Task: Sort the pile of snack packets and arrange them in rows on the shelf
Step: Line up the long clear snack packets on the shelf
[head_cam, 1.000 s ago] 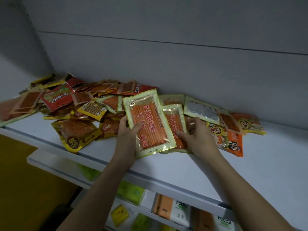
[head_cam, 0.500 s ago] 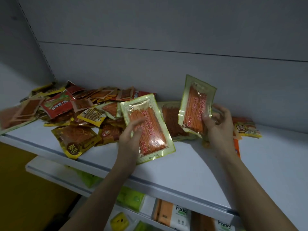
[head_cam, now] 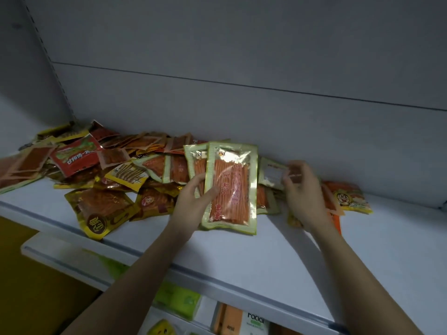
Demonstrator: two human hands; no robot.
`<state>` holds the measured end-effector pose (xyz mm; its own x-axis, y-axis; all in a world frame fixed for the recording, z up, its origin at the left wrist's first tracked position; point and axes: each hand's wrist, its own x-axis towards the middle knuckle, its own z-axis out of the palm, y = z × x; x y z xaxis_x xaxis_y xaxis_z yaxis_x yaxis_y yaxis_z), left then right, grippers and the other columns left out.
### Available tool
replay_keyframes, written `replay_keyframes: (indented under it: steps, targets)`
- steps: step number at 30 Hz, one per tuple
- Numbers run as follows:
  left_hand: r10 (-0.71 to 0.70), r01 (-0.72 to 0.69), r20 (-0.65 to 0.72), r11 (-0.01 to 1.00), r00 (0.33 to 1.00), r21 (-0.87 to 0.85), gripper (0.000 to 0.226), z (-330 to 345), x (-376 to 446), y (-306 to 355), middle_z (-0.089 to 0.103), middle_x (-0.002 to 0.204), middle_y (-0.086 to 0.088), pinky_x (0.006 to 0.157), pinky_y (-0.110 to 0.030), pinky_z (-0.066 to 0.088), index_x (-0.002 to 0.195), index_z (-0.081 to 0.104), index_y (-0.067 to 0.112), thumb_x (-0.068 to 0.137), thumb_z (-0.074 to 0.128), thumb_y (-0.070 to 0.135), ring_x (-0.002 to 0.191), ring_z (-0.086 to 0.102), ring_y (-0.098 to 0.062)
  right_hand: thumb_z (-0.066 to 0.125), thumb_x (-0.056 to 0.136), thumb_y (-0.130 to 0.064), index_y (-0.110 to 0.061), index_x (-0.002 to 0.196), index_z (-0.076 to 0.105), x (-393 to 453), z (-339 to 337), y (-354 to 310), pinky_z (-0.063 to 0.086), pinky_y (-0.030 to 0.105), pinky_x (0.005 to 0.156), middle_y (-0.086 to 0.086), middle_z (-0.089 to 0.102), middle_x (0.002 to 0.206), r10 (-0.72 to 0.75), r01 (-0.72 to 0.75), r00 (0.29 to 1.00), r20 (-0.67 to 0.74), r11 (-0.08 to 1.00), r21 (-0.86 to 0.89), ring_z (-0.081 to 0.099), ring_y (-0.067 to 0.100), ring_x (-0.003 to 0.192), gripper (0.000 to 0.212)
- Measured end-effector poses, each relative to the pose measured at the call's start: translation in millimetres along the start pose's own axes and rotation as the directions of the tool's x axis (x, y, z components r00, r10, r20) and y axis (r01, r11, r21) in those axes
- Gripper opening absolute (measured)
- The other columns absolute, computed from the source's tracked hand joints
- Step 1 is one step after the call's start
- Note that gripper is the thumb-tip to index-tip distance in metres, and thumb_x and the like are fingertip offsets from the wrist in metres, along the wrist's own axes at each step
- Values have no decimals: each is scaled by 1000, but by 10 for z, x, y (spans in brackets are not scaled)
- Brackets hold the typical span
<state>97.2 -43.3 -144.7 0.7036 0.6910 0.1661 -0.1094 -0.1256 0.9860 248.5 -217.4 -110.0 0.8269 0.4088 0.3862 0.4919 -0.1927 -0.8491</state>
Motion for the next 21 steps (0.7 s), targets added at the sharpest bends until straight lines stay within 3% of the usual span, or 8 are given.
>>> replay_keyframes:
  steps: [4,7,9,12,15,17,19,21]
  targets:
    - [26,-23,-36,996,999,90,47,-9,18,-72,50,148,9,117,-44,36,140,50,36,96,66,36,139,44,-13,64,87,-5,-11,129,56,456,-181,205,47,34,86,11,60,121,78,46,969,236,878,-477,59,29,109,42]
    - [150,-150,-36,989,988,19,64,-11,5,-37,28,160,20,116,-26,25,150,31,44,101,59,14,147,24,1,69,76,-8,-22,104,59,516,-90,396,50,34,72,6,64,105,163,106,911,379,795,-598,63,29,96,33]
    - [219,-219,-23,975,975,-29,70,-10,-8,-25,30,159,21,118,-30,27,149,30,49,101,56,5,147,26,1,65,77,-5,-24,101,61,455,-6,519,48,34,67,5,66,102,103,106,949,299,786,-609,63,33,96,30]
    - [196,-196,6,980,981,37,51,-1,17,-28,49,145,27,119,-33,32,135,53,42,102,51,4,139,38,7,55,94,-9,-19,116,69,417,-4,461,46,38,71,14,71,109,-65,99,995,77,775,-624,64,40,100,28]
    - [151,-153,37,988,988,27,37,12,8,-20,66,127,22,113,-40,42,115,72,37,104,50,9,128,55,-4,48,100,-12,-13,116,68,423,-86,246,41,27,71,5,72,103,-217,149,960,-178,931,-333,64,22,92,25]
    - [144,-145,48,989,988,35,37,20,-15,18,68,120,27,106,-23,44,112,73,35,104,49,8,123,57,0,47,100,-14,-11,103,65,413,-121,84,41,25,69,-4,68,89,-135,141,948,-289,990,2,60,9,78,19]
    - [138,-140,51,989,989,40,35,22,-35,43,68,115,31,95,-8,42,111,73,30,104,48,6,118,58,6,49,101,-18,-10,99,64,356,-121,-31,51,31,72,0,70,87,63,24,969,-238,938,346,67,15,82,17]
    - [141,-143,52,989,989,46,35,15,-42,42,68,115,30,95,-8,42,111,73,29,104,49,6,118,58,7,50,102,-17,-10,104,65,283,-79,-83,57,33,73,4,74,90,195,-128,978,-73,839,529,72,20,84,17]
